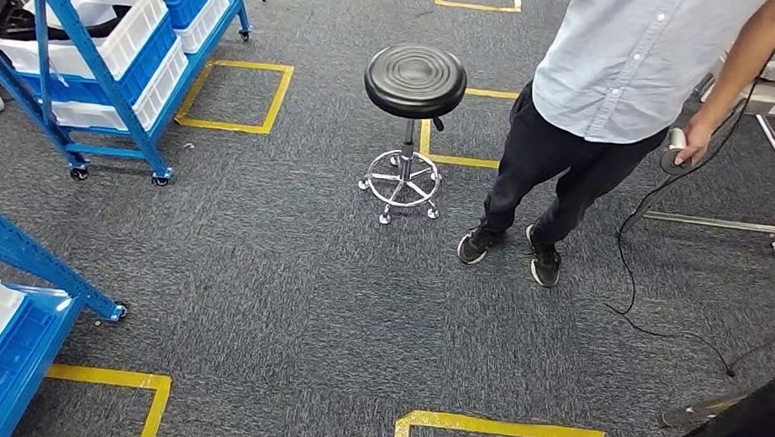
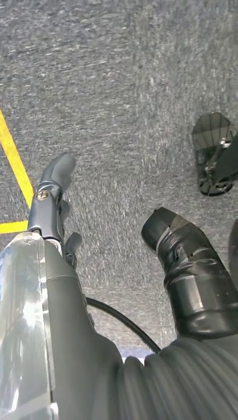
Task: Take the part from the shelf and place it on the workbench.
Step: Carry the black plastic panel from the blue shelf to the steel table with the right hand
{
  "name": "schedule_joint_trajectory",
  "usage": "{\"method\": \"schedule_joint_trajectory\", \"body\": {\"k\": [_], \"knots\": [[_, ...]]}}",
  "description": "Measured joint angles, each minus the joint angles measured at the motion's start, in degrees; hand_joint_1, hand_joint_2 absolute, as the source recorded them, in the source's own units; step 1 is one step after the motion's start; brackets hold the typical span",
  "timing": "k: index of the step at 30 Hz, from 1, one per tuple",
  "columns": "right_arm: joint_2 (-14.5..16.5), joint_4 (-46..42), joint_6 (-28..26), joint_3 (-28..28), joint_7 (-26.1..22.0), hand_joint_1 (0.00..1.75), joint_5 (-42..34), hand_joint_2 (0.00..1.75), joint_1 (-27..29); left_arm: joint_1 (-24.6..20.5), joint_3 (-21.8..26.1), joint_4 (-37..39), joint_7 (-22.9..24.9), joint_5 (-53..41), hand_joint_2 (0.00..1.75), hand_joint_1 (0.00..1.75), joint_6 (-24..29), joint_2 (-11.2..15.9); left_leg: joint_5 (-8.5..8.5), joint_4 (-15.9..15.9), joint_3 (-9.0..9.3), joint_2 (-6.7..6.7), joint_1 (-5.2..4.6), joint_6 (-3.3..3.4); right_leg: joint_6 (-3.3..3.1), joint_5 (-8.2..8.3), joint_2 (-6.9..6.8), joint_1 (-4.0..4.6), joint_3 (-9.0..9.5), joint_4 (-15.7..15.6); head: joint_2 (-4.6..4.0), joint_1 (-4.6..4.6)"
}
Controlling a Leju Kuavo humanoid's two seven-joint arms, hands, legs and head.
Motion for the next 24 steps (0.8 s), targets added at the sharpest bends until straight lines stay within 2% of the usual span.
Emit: {"method": "schedule_joint_trajectory", "body": {"k": [1, 2, 3, 4, 5, 6, 7, 8, 9, 10, 11, 12, 13, 14, 15, 16, 17, 18, 20, 21, 22, 23, 24], "knots": [[0.1, -0.1, 0.2, -0.1, -0.1, 1.75, -0.1, 1.75, 0.1, -0.1, 0.0, 0.0, 0.0, 0.0, 1.75, 0.0, 0.0, 0.0, -0.3, 0.2, 0.12, -0.34, 0.08, -0.3, -0.31, 0.14, 0.56, -0.14, 0.12, -0.3, 0.0, 0.0], [0.2, -0.1, 0.4, -0.2, -0.2, 1.75, -0.2, 1.75, 0.2, -0.1, 0.0, 0.0, 0.0, 0.0, 1.75, 0.0, 0.0, -0.1, -1.15, 1.2, -0.17, -1.43, 0.15, -0.56, -0.66, 0.32, 1.11, -0.33, 0.28, -0.6, 0.0, -0.04], [0.4, -0.2, 0.5, -0.3, -0.2, 1.75, -0.3, 1.75, 0.2, -0.1, 0.0, 0.0, 0.0, 0.1, 1.75, 0.0, 0.0, -0.1, -2.66, 3.6, -1.11, -2.95, 0.24, -0.77, -0.98, 0.48, 1.64, -0.54, 0.46, -0.8, 0.0, -0.08], [0.6, -0.2, 0.7, -0.3, -0.2, 1.75, -0.3, 1.75, 0.2, -0.1, 0.0, 0.0, 0.0, 0.3, 1.75, 0.0, 0.0, -0.1, -4.56, 7.1, -2.65, -4.59, 0.36, -0.88, -1.17, 0.52, 2.14, -0.56, 0.49, -0.9, 0.0, -0.11], [0.7, -0.2, 0.9, -0.3, -0.3, 1.75, -0.2, 1.75, 0.1, 0.0, 0.0, 0.0, 0.0, 0.4, 1.75, 0.0, 0.0, -0.1, -6.48, 11.2, -4.61, -5.62, 0.39, -0.94, -1.31, 0.52, 2.77, -0.56, 0.48, -0.9, 0.0, -0.15], [0.9, -0.2, 1.0, -0.4, -0.2, 1.75, -0.2, 1.75, 0.1, 0.1, 0.1, 0.0, 0.0, 0.6, 1.75, 0.0, 0.0, -0.1, -7.7, 14.6, -6.35, -6.02, 0.41, -1.0, -1.37, 0.5, 3.44, -0.53, 0.48, -0.8, 0.0, -0.14], [1.0, -0.2, 1.0, -0.4, -0.3, 1.75, -0.2, 1.75, 0.1, 0.2, 0.1, 0.0, 0.0, 0.6, 1.75, 0.0, -0.1, -0.1, -7.75, 16.4, -7.38, -6.14, 0.42, -1.0, -1.38, 0.48, 4.19, -0.5, 0.5, -0.7, 0.0, -0.15], [1.1, -0.2, 1.1, -0.4, -0.3, 1.75, -0.2, 1.75, 0.1, 0.3, 0.1, 0.0, 0.0, 0.7, 1.75, 0.0, -0.1, -0.1, -6.59, 15.9, -7.41, -6.2, 0.43, -0.96, -1.35, 0.45, 4.99, -0.5, 0.52, -0.6, 0.0, -0.14], [1.1, -0.2, 1.1, -0.5, -0.3, 1.75, -0.2, 1.75, 0.2, 0.3, 0.1, 0.0, 0.0, 0.7, 1.75, 0.0, -0.1, -0.1, -4.43, 13.2, -6.39, -6.48, 0.46, -0.86, -1.27, 0.38, 5.82, -0.53, 0.55, -0.4, 0.0, -0.15], [1.2, -0.2, 1.1, -0.5, -0.3, 1.75, -0.2, 1.75, 0.1, 0.3, 0.1, 0.0, 0.1, 0.8, 1.75, 0.0, -0.2, -0.1, -2.09, 9.2, -4.85, -7.32, 0.52, -0.72, -1.14, 0.27, 6.62, -0.58, 0.53, -0.2, 0.0, -0.14], [1.3, -0.2, 1.1, -0.5, -0.3, 1.75, -0.2, 1.75, 0.1, 0.3, 0.1, 0.0, 0.1, 0.8, 1.75, 0.0, -0.2, 0.0, -0.48, 5.4, -3.35, -8.93, 0.61, -0.6, -0.92, 0.12, 7.32, -0.56, 0.38, 0.1, 0.0, -0.13], [1.3, -0.2, 1.1, -0.5, -0.3, 1.75, -0.2, 1.75, 0.1, 0.3, 0.1, 0.0, 0.1, 0.8, 1.75, 0.0, -0.2, 0.0, 0.45, 2.8, -2.29, -10.33, 0.7, -0.48, -0.65, 0.04, 8.0, -0.58, 0.13, 0.4, 0.0, -0.13], [1.4, -0.2, 1.1, -0.5, -0.3, 1.75, -0.2, 1.75, 0.1, 0.3, 0.1, 0.0, 0.1, 0.8, 1.75, 0.0, -0.2, 0.0, 0.58, 1.5, -1.84, -11.38, 0.65, -0.35, -0.3, 0.02, 8.59, -0.69, -0.17, 0.6, 0.0, -0.11], [1.4, -0.2, 1.1, -0.5, -0.3, 1.75, -0.2, 1.75, 0.1, 0.2, 0.2, 0.0, 0.1, 0.8, 1.75, 0.0, -0.2, 0.0, 0.44, 1.3, -1.71, -11.66, 0.53, -0.15, 0.12, 0.14, 9.27, -0.82, -0.45, 0.7, 0.0, -0.11], [1.4, -0.2, 1.1, -0.6, -0.3, 1.75, -0.2, 1.75, 0.1, 0.2, 0.2, 0.0, 0.1, 0.8, 1.75, 0.0, -0.2, 0.0, 0.61, 1.1, -1.63, -10.97, 0.44, 0.16, 0.53, 0.32, 10.0, -1.0, -0.67, 0.6, 0.0, -0.11], [1.5, -0.2, 1.1, -0.6, -0.2, 1.75, -0.2, 1.75, 0.2, 0.1, 0.2, 0.0, 0.1, 0.8, 1.75, 0.0, -0.2, 0.0, 0.8, 0.9, -1.52, -10.27, 0.41, 0.55, 0.83, 0.35, 10.07, -1.16, -0.79, 0.6, 0.0, -0.1], [1.5, -0.2, 1.1, -0.7, -0.2, 1.75, -0.2, 1.75, 0.2, 0.1, 0.2, 0.0, 0.1, 0.8, 1.75, 0.0, -0.2, 0.0, 1.02, 0.6, -1.38, -9.48, 0.49, 0.96, 1.11, -0.11, 8.91, -1.1, -1.13, 1.2, 0.0, -0.07], [1.5, -0.2, 1.1, -0.8, -0.3, 1.75, -0.2, 1.75, 0.2, 0.1, 0.2, 0.0, 0.0, 0.8, 1.75, 0.0, -0.2, 0.0, 1.21, 0.3, -1.32, -8.67, 0.56, 1.3, 1.34, -1.22, 7.16, -1.0, -1.92, 2.9, 0.0, -0.02], [1.5, -0.2, 1.3, -0.8, -0.3, 1.75, -0.2, 1.75, -0.1, 0.2, 0.2, 0.0, -0.2, 0.8, 1.75, 0.0, -0.2, 0.0, 1.27, 0.1, -1.31, -6.95, 0.45, 1.66, 1.79, -4.86, 3.44, -0.92, -5.06, 9.6, 0.0, 0.06], [1.5, -0.1, 1.4, -0.8, -0.3, 1.75, -0.3, 1.75, -0.2, 0.3, 0.2, 0.0, -0.4, 0.8, 1.75, 0.0, -0.2, 0.0, 1.21, 0.1, -1.36, -6.07, 0.38, 1.72, 1.97, -6.37, 2.87, -0.99, -6.88, 13.3, 0.0, 0.06], [1.5, 0.0, 1.5, -0.8, -0.3, 1.75, -0.2, 1.75, -0.2, 0.4, 0.2, 0.0, -0.6, 0.7, 1.75, 0.0, -0.2, 0.0, 1.13, 0.1, -1.36, -5.22, 0.34, 1.73, 2.08, -7.02, 2.65, -1.06, -8.12, 15.9, 0.0, 0.07], [1.5, 0.1, 1.5, -0.8, -0.3, 1.75, -0.2, 1.75, -0.2, 0.4, 0.2, 0.0, -0.7, 0.6, 1.75, 0.0, -0.2, 0.1, 1.03, 0.1, -1.33, -4.42, 0.32, 1.71, 2.13, -6.64, 2.52, -1.09, -8.39, 16.5, 0.0, 0.06], [1.6, 0.2, 1.5, -0.8, -0.2, 1.75, -0.2, 1.75, -0.2, 0.3, 0.2, 0.0, -0.8, 0.5, 1.75, 0.0, -0.2, 0.1, 0.92, 0.1, -1.21, -3.7, 0.32, 1.64, 2.08, -5.14, 2.3, -1.07, -7.28, 14.4, 0.0, 0.07]]}}
